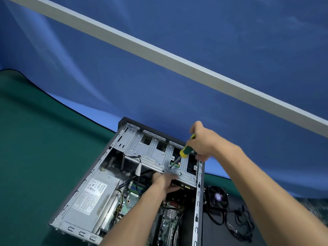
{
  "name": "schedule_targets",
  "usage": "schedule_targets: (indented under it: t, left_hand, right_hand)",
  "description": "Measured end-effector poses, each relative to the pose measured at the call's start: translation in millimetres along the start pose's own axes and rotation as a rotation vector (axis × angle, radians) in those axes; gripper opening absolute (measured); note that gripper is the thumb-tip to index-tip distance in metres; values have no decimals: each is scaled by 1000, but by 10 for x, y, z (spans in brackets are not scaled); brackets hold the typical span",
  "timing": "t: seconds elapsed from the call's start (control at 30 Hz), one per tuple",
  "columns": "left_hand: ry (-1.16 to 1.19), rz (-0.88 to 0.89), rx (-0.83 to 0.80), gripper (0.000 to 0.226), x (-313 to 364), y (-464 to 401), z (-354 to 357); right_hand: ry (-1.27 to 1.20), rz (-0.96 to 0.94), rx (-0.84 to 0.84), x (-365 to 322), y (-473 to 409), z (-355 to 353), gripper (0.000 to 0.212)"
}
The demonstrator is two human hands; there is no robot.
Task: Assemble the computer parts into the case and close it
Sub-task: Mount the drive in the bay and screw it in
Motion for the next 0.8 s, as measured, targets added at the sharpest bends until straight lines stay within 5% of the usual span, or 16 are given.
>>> schedule_targets:
  t: [0.1, 0.23, 0.4, 0.57, 0.63, 0.73, 0.8]
  left_hand:
    - [5, 22, -7, 43, 0, 3, 1]
    - [-16, 47, 36, 38, -44, -46, -10]
    - [-44, 46, 98, 37, -63, -106, 1]
    - [-29, 52, 72, 38, -76, -125, -18]
    - [-10, 52, 60, 38, -74, -112, -16]
    - [8, 62, 49, 42, -74, -90, -10]
    - [33, 44, 52, 44, -98, -119, -19]
  right_hand:
    - [105, 15, 170, 58, 15, 39, 23]
    - [-35, -39, 16, 29, 112, 62, 26]
    - [142, -63, 215, -14, 227, 141, 30]
    - [-3, -62, 165, -45, 281, 191, 19]
    - [42, -6, 236, -16, 282, 174, 25]
    - [-47, -14, 101, -38, 283, 191, 38]
    - [-19, -50, 137, -56, 306, 221, 23]
Point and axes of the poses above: each hand's wrist, its own y-axis away from the middle knuckle, its own z-axis out of the palm, x = y × z, the point moved 3 cm from there along -y, towards the middle knuckle, and after that the axes turned 4 degrees about -z, right-handed, at the moved point
